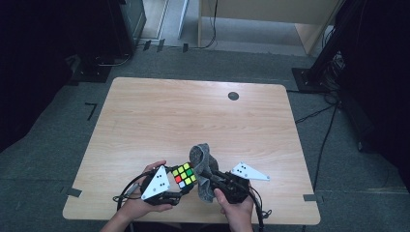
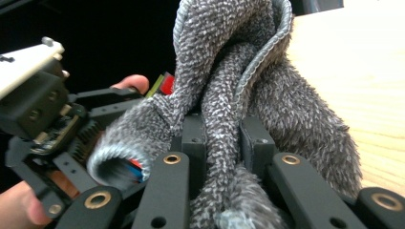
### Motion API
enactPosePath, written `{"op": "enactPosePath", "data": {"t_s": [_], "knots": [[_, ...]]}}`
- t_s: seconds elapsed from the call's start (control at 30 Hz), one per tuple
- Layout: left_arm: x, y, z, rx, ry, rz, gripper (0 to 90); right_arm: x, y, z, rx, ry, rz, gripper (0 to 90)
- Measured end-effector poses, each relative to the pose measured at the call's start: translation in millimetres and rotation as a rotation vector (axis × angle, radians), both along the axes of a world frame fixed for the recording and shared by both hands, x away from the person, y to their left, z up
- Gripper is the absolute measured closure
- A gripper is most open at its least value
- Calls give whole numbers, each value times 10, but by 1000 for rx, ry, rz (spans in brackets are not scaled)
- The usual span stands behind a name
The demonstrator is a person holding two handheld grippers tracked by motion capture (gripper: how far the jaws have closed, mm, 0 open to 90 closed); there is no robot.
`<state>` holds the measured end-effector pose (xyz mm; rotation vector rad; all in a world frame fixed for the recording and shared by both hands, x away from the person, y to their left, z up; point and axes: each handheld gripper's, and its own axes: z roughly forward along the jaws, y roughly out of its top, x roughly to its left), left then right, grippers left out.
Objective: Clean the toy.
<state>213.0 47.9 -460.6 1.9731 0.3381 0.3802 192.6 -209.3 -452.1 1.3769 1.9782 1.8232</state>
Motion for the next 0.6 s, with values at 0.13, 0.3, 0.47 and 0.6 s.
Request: {"op": "enactPosePath", "data": {"t_s": [0.13, 0.3, 0.47, 0.6], "knots": [[7, -15, -26, 32, -6, 2, 333, -21, 8, 16, 10, -8, -3, 765], [-1, -30, -35, 56, -10, 8, 333, -104, 101, 103, -23, -73, 11, 764], [-14, -74, -48, 84, -16, 25, 331, -161, 151, 102, -65, -109, -20, 770], [-4, -66, -77, 108, -26, 33, 330, -185, 236, 93, -139, -149, -21, 783]]}}
